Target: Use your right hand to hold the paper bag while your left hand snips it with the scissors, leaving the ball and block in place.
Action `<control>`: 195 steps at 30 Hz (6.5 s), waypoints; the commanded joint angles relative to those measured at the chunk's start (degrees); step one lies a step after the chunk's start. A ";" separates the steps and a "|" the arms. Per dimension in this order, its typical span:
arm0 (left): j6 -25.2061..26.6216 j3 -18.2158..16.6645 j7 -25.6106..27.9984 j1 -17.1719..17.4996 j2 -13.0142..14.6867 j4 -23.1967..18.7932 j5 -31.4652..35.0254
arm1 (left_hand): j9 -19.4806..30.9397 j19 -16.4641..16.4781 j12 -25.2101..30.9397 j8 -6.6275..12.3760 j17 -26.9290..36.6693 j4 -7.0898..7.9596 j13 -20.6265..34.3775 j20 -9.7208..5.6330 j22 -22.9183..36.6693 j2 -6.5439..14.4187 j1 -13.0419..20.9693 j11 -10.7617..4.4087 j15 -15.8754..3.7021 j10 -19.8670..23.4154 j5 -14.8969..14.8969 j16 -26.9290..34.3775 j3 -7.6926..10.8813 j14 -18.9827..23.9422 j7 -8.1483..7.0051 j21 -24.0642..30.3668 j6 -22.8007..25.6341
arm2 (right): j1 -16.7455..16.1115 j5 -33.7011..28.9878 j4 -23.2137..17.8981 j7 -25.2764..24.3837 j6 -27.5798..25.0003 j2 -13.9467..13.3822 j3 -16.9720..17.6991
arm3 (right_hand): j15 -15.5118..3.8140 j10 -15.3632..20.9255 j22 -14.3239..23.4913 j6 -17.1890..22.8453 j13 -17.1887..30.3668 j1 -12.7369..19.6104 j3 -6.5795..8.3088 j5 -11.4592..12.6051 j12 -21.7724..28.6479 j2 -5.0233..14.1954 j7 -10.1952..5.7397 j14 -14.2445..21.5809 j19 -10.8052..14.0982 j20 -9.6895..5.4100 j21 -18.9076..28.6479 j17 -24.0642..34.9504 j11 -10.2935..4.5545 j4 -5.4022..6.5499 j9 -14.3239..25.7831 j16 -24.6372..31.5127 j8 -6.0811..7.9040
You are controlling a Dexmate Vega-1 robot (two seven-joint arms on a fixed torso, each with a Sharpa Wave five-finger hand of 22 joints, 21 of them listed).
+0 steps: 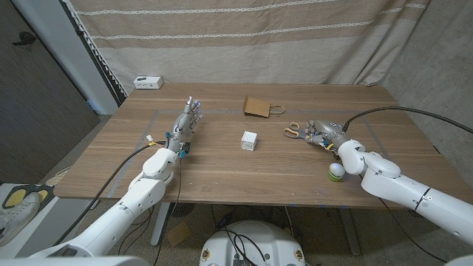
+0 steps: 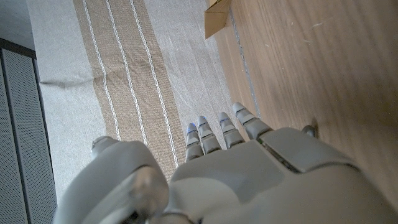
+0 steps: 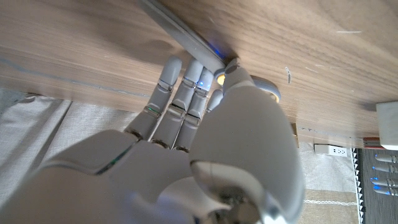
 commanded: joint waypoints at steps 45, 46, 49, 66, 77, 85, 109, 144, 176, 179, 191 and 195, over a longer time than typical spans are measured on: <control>-0.38 -0.06 -2.19 -2.21 -0.52 3.34 -0.98 | 0.08 0.45 0.26 0.08 0.10 0.34 -0.02 -5.56 0.19 0.43 0.06 0.08 -8.40 0.55 0.18 0.13 -0.25 -0.03 0.08 -0.23 0.37 | -2.60 5.48 -2.28 -7.69 9.89 1.34 6.95 | -7.38 2.98 -1.88 -0.45 1.27 3.43 4.05 0.10 1.42 3.37 2.17 1.07 -2.88 -6.85 6.65 0.86 -2.48 -2.83 -5.99 -2.00 -5.00; -0.37 -0.07 -2.22 -2.21 -0.51 3.36 -1.01 | 0.08 0.44 0.25 0.08 0.10 0.34 -0.02 -5.57 0.19 0.43 0.06 0.07 -8.40 0.54 0.18 0.14 -0.25 -0.03 0.08 -0.24 0.39 | -2.64 5.43 -2.25 -7.90 10.09 1.41 7.01 | -7.37 3.00 -2.01 -0.81 1.23 3.46 4.12 0.11 1.55 3.36 2.56 1.09 -2.96 -6.85 6.85 0.96 -2.27 -2.87 -6.38 -2.02 -5.57; -0.46 -0.05 -2.41 -2.35 -0.55 3.58 -1.05 | 0.08 0.43 0.24 0.06 0.10 0.34 -0.02 -5.56 0.19 0.43 0.07 0.11 -8.43 0.50 0.18 0.14 -0.25 -0.01 0.13 -0.24 0.34 | -2.74 5.46 -2.24 -8.14 10.50 1.49 7.23 | -7.38 2.94 -2.42 -1.12 1.10 3.63 4.35 0.10 1.85 3.41 3.15 0.97 -3.32 -6.84 7.32 0.97 -1.66 -3.02 -7.62 -2.28 -7.07; -0.62 0.01 -2.28 -2.26 -0.68 3.59 -0.95 | 0.07 0.47 0.29 0.20 0.10 0.36 -0.02 -5.57 0.19 0.44 0.08 0.08 -8.34 0.63 0.16 0.16 -0.25 0.01 0.70 -0.22 0.73 | -2.11 6.94 -2.96 -4.10 10.46 0.53 7.50 | -7.14 -8.94 -6.86 4.17 12.70 2.28 9.70 0.12 5.81 6.17 4.22 -5.56 -10.16 -7.38 14.06 6.57 -0.94 0.91 -25.90 -2.44 -22.74; -0.59 0.23 -1.99 -2.05 -0.66 2.83 -0.59 | 0.07 0.51 0.32 0.20 0.09 0.37 -0.02 -5.59 0.19 0.44 0.10 0.06 -8.39 0.73 0.16 0.18 -0.25 0.05 0.64 -0.21 0.83 | -2.18 8.79 -3.73 -0.98 9.54 -0.79 7.76 | -6.82 -18.12 -7.37 3.28 19.05 1.53 15.62 0.92 6.66 7.13 5.37 -12.27 -15.11 -8.07 19.70 9.60 -0.67 5.51 -29.81 -3.05 -28.68; -0.34 0.37 -1.41 -1.63 -0.53 1.99 -0.24 | 0.07 0.54 0.34 0.21 0.09 0.38 -0.02 -5.60 0.19 0.43 0.11 0.07 -8.42 0.80 0.16 0.20 -0.25 0.12 0.58 -0.20 0.90 | -2.42 10.06 -4.05 0.16 9.82 -1.71 8.15 | -6.62 -23.66 -7.71 4.60 23.19 2.90 21.20 1.04 7.53 7.67 4.68 -14.64 -16.82 -8.36 22.01 12.05 0.20 8.59 -30.77 -2.29 -30.43; 0.50 0.74 -0.09 -1.32 -0.55 0.49 0.48 | 0.06 0.59 0.35 0.17 0.10 0.41 -0.01 -5.56 0.19 0.43 0.13 0.01 -8.47 0.89 0.16 0.19 -0.25 0.11 0.61 -0.19 0.95 | -3.93 15.10 -0.49 -2.59 15.58 -0.64 10.36 | -6.61 -28.31 -8.77 11.69 31.86 3.74 27.72 0.15 12.36 7.33 2.56 -18.85 -17.96 -9.12 26.31 16.83 0.72 12.65 -30.87 -0.09 -31.07; -0.51 0.45 -0.36 -1.11 -0.97 0.96 0.05 | 0.06 0.66 0.30 0.14 0.11 0.48 0.00 -5.62 0.20 0.50 0.14 0.05 -8.49 0.84 0.15 0.18 -0.24 0.10 0.60 -0.18 1.04 | -4.18 31.48 3.63 3.11 26.67 1.35 15.40 | -6.53 -25.03 -10.61 18.44 28.78 6.95 25.66 -1.20 12.67 6.42 2.46 -7.13 -9.94 -9.70 27.66 19.25 1.63 6.78 -28.96 7.75 -31.10; -0.59 0.03 0.61 0.30 -0.32 -1.14 0.33 | 0.06 0.71 0.29 0.11 0.11 0.58 0.00 -5.77 0.20 0.57 0.08 0.09 -8.46 0.85 0.14 0.17 -0.25 0.12 0.59 -0.18 1.09 | -3.08 48.38 5.41 14.85 32.29 1.19 18.31 | -6.33 -20.94 -11.77 23.75 25.51 8.63 22.15 -1.10 11.83 6.05 3.73 -4.77 -8.17 -9.64 27.21 18.56 0.92 3.78 -30.17 10.03 -31.64; -0.67 -0.08 0.60 0.54 -0.21 -1.28 0.25 | 0.06 0.70 0.28 0.09 0.11 0.58 0.00 -5.77 0.20 0.57 0.08 0.09 -8.45 0.83 0.14 0.17 -0.25 0.11 0.57 -0.18 1.04 | -3.03 49.49 5.68 15.90 33.14 1.40 18.36 | -6.37 -19.62 -11.93 24.96 25.04 8.68 21.63 -1.10 12.00 5.76 3.44 -4.44 -8.11 -9.68 27.18 18.30 0.95 3.46 -30.38 10.16 -31.50; -0.75 -0.16 0.00 0.59 -0.34 -0.51 -0.31 | 0.06 0.72 0.29 0.05 0.10 0.60 0.00 -5.79 0.20 0.59 0.08 0.08 -8.47 0.86 0.14 0.17 -0.24 0.10 0.57 -0.19 0.96 | -2.42 57.08 6.86 20.68 33.76 3.21 18.73 | -6.36 -18.13 -12.74 26.52 23.25 9.34 20.56 -0.93 11.67 5.68 4.44 -2.43 -6.87 -9.62 27.03 16.90 2.23 2.12 -31.20 9.97 -32.07; -0.54 -0.19 -0.02 0.64 -0.21 -0.47 -0.38 | 0.06 0.73 0.28 0.07 0.10 0.61 0.00 -5.79 0.20 0.60 0.09 0.05 -8.49 0.84 0.14 0.16 -0.24 0.10 0.58 -0.18 1.01 | -1.63 58.26 7.63 22.13 34.01 3.86 18.32 | -6.34 -18.01 -12.95 26.42 22.93 9.36 20.42 -0.92 11.54 5.76 4.46 -2.23 -6.75 -9.58 26.91 16.62 2.35 2.04 -31.34 9.86 -32.30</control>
